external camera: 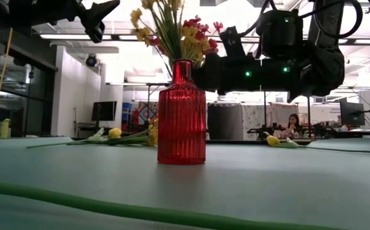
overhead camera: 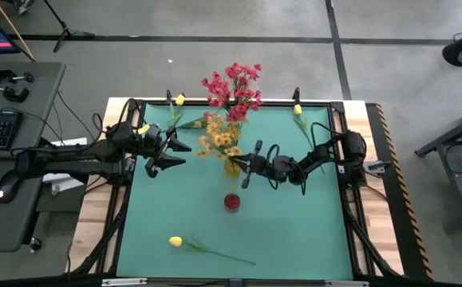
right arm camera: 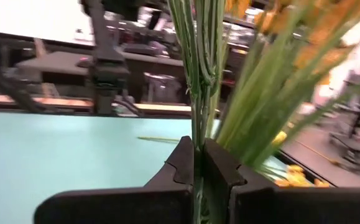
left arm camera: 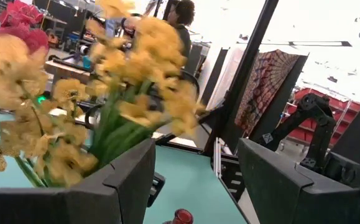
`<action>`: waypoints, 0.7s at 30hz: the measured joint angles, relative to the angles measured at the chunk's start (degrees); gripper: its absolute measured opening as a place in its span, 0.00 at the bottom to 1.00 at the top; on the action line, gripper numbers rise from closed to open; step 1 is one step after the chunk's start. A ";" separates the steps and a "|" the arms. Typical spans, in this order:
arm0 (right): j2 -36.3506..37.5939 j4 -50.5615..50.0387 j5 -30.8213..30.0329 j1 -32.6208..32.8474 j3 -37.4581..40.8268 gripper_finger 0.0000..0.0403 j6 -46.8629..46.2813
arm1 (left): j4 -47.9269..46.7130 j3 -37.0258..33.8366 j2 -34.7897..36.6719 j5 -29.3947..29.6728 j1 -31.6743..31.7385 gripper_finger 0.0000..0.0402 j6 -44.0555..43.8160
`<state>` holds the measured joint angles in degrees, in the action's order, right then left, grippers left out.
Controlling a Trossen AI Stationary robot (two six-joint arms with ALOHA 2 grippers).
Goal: Sort flowers into vase by color
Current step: Put the bottom yellow flowers into the yellow vase, then put the yellow flowers into the yellow vase
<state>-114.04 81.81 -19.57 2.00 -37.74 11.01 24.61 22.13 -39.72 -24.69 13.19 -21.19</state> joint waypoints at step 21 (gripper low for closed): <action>5.49 -5.89 -22.42 7.47 -0.02 0.58 1.75 | -0.39 0.02 0.00 0.00 0.00 0.54 -0.03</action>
<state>-108.54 75.91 -41.99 9.46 -37.76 12.77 24.22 22.15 -39.72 -24.69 13.19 -21.22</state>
